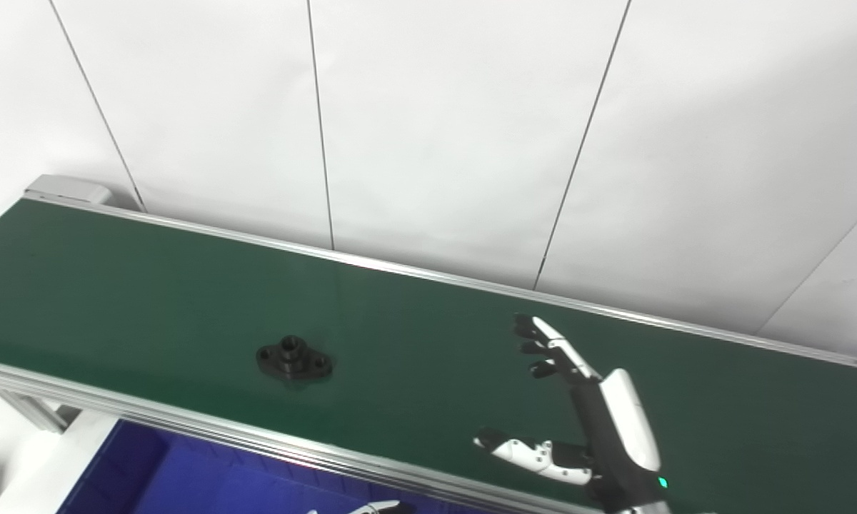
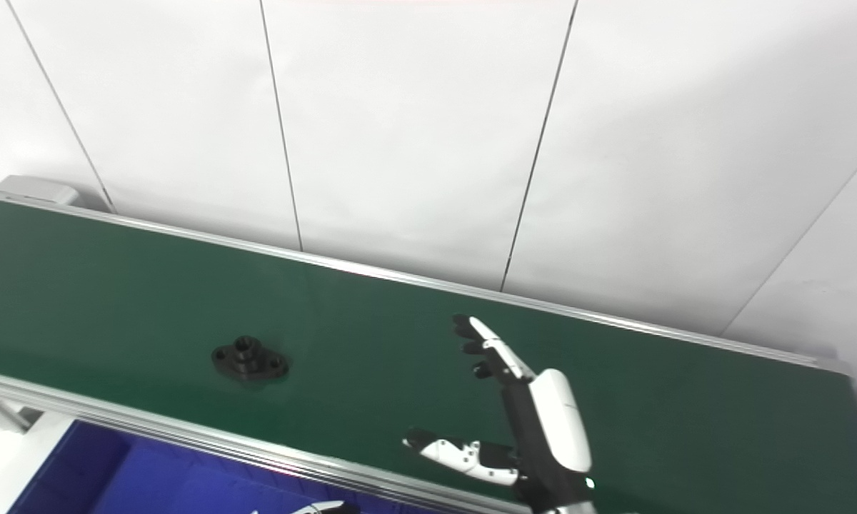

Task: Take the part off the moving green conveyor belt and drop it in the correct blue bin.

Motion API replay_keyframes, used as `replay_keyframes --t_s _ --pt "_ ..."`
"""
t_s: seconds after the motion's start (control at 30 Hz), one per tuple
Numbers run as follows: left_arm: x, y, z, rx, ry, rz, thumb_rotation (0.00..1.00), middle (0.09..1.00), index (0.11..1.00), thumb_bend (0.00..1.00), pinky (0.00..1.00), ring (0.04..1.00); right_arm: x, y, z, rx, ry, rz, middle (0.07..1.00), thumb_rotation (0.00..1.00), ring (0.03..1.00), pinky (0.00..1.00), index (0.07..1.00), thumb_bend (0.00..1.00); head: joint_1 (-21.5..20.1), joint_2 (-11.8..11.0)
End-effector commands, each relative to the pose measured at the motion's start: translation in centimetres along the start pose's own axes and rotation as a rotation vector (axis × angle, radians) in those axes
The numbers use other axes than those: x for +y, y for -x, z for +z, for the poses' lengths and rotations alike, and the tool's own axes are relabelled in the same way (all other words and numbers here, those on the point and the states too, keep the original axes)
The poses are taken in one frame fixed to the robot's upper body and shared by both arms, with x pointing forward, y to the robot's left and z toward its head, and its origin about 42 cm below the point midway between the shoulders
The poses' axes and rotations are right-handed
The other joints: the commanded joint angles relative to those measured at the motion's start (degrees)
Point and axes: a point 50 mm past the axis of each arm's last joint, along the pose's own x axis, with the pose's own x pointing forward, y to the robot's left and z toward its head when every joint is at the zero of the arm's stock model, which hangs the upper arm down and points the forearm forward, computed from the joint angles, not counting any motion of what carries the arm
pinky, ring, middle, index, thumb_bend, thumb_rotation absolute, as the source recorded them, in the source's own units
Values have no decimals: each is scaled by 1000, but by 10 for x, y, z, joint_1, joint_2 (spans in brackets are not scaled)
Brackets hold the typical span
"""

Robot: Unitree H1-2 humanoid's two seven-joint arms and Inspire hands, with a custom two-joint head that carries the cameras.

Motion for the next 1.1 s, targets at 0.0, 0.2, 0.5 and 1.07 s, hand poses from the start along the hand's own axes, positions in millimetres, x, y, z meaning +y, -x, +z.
replay_keyframes --t_s 0.0,0.2,0.5,1.07 --pt "7 4 7 -46 4 2 426 826 840 703 728 795 -8 -21 18 -51 25 -4 857 539 816 719 902 769 -2 2" --pt "8 5 9 -57 -16 -3 444 828 848 703 745 801 -2 -59 24 -48 98 61 838 562 794 714 885 805 -9 17" --pt "8 7 11 -57 -8 7 477 857 862 716 767 829 4 -106 25 -17 184 152 866 533 829 751 892 813 -14 29" --pt "2 3 16 -78 14 -1 449 861 871 713 791 839 34 -157 19 -18 332 303 840 502 799 714 871 825 8 49"
